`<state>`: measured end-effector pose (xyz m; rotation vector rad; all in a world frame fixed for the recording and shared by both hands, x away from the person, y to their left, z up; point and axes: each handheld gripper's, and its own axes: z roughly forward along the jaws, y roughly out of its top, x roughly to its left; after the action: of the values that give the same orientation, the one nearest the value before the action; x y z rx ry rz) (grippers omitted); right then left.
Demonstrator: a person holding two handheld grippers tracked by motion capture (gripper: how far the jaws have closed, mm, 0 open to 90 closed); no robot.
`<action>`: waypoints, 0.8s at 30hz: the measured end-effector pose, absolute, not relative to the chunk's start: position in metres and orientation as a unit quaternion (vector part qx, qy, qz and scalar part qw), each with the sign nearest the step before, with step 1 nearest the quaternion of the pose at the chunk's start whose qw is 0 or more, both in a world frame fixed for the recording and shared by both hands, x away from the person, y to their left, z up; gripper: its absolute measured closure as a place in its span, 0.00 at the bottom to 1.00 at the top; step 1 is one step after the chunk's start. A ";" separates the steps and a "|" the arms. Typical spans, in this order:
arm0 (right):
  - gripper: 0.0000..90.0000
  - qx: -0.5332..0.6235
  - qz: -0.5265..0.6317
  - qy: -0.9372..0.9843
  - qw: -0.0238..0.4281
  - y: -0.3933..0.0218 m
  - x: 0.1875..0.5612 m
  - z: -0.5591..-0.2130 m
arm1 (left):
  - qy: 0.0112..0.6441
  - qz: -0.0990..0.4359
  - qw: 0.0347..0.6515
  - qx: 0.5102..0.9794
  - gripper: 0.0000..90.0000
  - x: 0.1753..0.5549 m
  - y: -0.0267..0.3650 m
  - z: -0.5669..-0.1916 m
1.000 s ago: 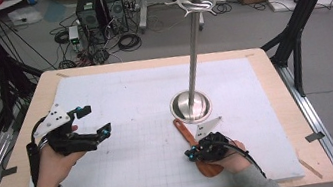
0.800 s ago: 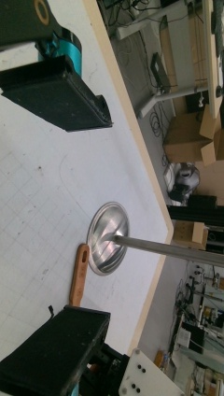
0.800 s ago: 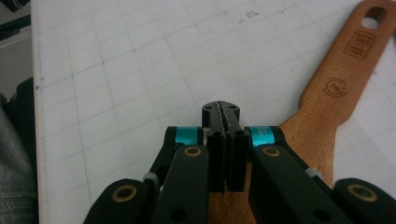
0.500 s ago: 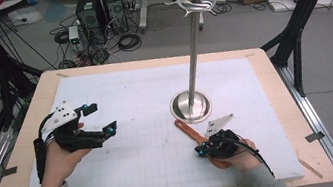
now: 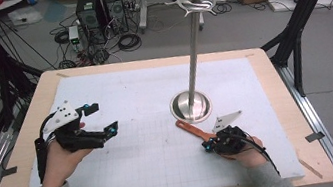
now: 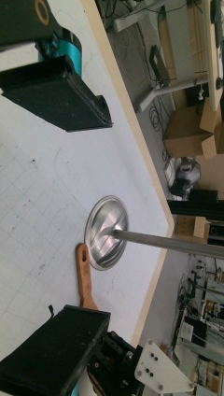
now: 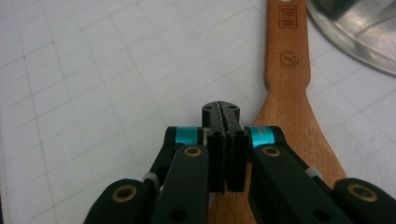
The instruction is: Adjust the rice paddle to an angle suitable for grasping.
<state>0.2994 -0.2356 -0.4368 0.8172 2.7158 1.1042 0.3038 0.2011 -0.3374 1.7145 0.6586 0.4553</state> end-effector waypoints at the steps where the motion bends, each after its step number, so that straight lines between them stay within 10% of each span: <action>1: 0.99 0.268 0.362 0.891 0.049 -0.236 0.299 -0.437 | 0.282 0.195 0.585 0.735 0.08 0.304 0.201 -0.337; 24: 0.99 0.285 0.374 0.880 0.060 -0.257 0.309 -0.436 | 0.287 0.198 0.581 0.736 0.08 0.299 0.204 -0.339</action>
<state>0.3088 -0.2573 -0.4363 0.8638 2.6645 1.1329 0.2993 0.2035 -0.3386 1.7198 0.6701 0.4623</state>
